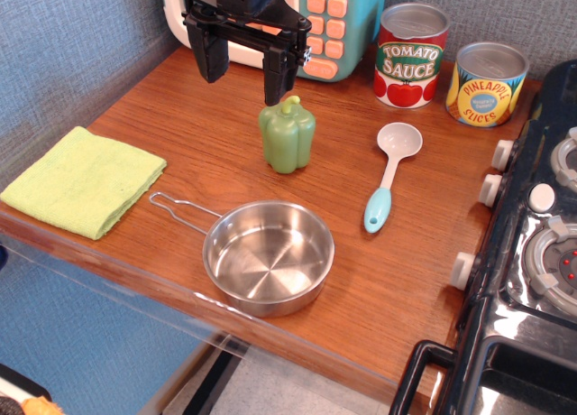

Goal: Move the towel below the microwave

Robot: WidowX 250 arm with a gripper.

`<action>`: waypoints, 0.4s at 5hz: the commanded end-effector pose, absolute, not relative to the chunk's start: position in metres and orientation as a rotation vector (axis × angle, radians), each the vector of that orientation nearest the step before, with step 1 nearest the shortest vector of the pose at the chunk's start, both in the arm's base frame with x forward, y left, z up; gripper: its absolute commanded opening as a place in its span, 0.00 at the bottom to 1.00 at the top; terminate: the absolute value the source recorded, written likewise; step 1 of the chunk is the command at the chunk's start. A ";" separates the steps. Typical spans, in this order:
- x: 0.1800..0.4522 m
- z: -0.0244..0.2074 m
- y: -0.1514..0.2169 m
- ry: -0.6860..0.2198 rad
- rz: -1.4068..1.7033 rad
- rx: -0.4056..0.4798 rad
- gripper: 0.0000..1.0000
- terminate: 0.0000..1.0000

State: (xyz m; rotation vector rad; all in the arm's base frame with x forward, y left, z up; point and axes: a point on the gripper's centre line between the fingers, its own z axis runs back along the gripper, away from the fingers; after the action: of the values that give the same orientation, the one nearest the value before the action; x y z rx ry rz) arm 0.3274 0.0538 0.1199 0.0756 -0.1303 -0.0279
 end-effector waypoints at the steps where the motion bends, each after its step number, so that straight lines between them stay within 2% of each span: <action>1: 0.327 0.120 0.054 -0.130 -0.028 0.076 1.00 0.00; 2: 0.324 0.117 0.072 -0.121 0.006 0.023 1.00 0.00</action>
State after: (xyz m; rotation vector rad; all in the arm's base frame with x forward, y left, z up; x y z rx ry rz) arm 0.3215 0.0705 0.1067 0.0064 -0.0914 0.0014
